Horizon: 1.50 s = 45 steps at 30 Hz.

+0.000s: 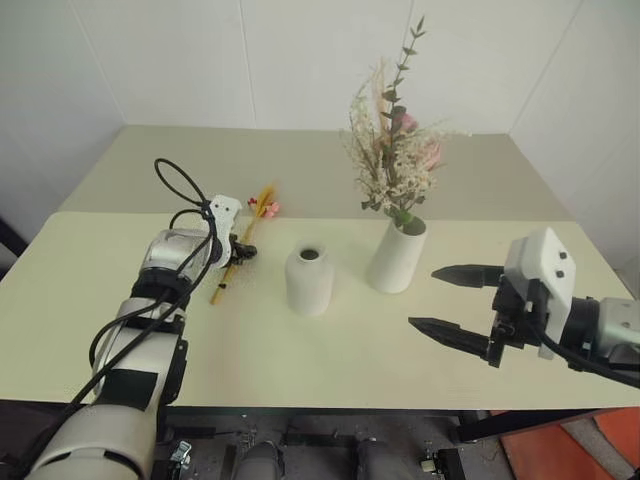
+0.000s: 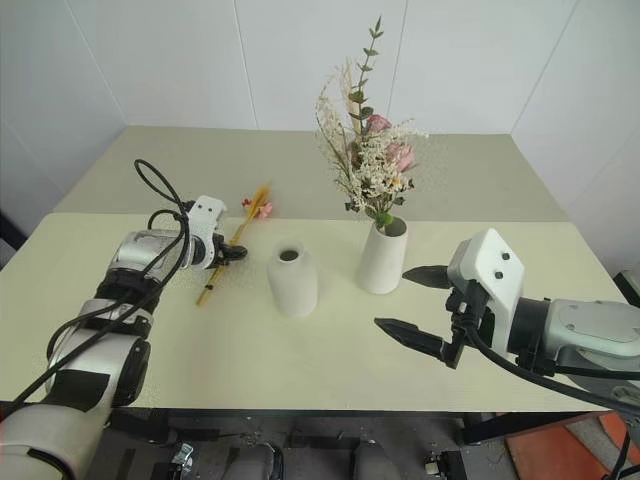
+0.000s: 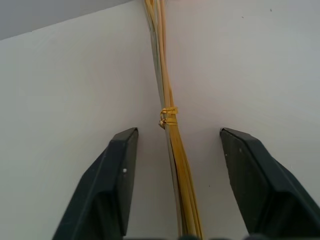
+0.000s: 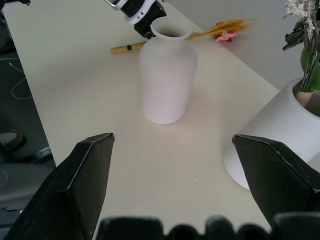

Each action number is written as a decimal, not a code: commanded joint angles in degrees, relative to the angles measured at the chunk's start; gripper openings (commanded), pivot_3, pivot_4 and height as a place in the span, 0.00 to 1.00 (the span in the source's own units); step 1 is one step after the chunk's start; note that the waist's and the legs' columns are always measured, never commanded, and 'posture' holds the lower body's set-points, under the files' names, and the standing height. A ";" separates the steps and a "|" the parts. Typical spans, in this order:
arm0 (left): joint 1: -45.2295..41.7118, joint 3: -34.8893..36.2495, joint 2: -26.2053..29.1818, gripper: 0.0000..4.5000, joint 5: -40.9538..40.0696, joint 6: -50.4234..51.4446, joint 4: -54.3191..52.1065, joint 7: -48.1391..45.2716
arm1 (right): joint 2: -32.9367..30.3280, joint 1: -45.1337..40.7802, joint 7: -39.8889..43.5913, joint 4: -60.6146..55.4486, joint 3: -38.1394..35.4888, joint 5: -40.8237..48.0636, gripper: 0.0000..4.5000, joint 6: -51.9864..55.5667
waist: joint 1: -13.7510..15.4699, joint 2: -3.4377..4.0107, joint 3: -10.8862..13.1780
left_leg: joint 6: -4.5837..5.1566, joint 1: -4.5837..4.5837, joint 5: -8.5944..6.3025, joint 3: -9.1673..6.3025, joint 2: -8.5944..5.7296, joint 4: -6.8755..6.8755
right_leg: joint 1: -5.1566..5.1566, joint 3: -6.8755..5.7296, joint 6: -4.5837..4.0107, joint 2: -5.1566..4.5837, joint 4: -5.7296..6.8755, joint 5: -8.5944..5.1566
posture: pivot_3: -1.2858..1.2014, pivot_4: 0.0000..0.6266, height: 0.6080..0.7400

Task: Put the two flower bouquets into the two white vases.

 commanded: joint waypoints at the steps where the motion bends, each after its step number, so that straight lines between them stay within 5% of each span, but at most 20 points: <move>1: -2.67 2.51 -0.45 0.30 -0.55 -0.85 1.39 0.07 | -1.11 -0.19 -0.28 -0.69 -1.67 -0.97 1.00 -0.59 | 0.01 0.00 0.00 | 0.00 -0.02 0.00 0.00 0.00 0.00 | -0.01 0.00 0.00 0.00 -0.01 0.00 | 0.52 0.24 1.00; 5: -3.31 3.12 -0.97 0.01 0.13 -2.06 3.06 0.27 | -2.62 0.93 1.47 0.97 -3.93 -2.70 1.00 -0.43 | 0.02 0.00 0.00 | 0.00 -0.04 0.00 0.00 -0.01 0.00 | -0.02 -0.01 0.01 -0.01 -0.01 0.01 | 0.52 0.24 1.00; 11: -2.01 6.97 -1.83 0.01 -1.39 -9.08 0.75 2.59 | -3.02 2.56 2.40 1.54 -5.89 -4.11 1.00 -0.42 | 0.06 0.00 0.00 | 0.00 -0.04 0.00 -0.01 -0.01 0.00 | -0.03 -0.01 0.00 -0.01 0.00 0.01 | 0.52 0.24 1.00; 14: -0.22 16.17 -5.30 0.01 -9.52 -20.70 -9.34 2.40 | -2.35 3.16 1.91 1.15 -6.74 -4.87 1.00 -0.81 | 0.15 -0.01 0.00 | 0.00 -0.05 0.00 -0.01 -0.01 0.01 | -0.03 -0.01 0.02 -0.03 -0.02 0.03 | 0.52 0.24 1.00; 19: 0.63 25.21 -9.18 0.01 -30.10 -13.63 -29.86 -7.74 | -0.25 4.59 1.24 -0.12 -6.44 -7.91 1.00 -2.99 | 0.17 -0.01 0.01 | -0.02 -0.27 0.01 -0.02 0.00 0.06 | -0.13 -0.04 0.03 -0.06 -0.05 0.05 | 0.52 0.24 1.00; 24: -1.61 32.42 -10.95 0.01 -47.50 -7.26 -33.85 -11.48 | 2.46 6.01 0.69 -1.48 -6.28 -9.06 1.00 -4.14 | -0.08 0.00 -0.01 | -0.02 0.11 0.01 0.00 -0.02 0.06 | 0.12 -0.01 0.06 -0.05 0.03 0.04 | 0.52 0.24 1.00; 28: 0.23 30.90 -11.25 0.01 -52.35 -2.51 -34.02 -14.58 | 4.18 6.70 -0.51 -2.35 -5.87 -10.16 1.00 -4.55 | -0.12 -0.01 -0.02 | -0.04 0.24 0.02 0.00 -0.02 0.07 | 0.24 0.01 0.23 -0.01 0.04 -0.06 | 0.52 0.24 1.00; 45: 5.83 19.22 -14.92 0.01 -42.40 -12.97 -29.18 -26.42 | 6.76 8.71 -1.53 -4.26 -7.13 -13.04 1.00 -6.22 | -0.07 -0.01 -0.02 | -0.04 0.16 0.02 0.00 -0.05 0.07 | 0.20 0.03 0.06 0.00 -0.01 0.04 | 0.52 0.24 1.00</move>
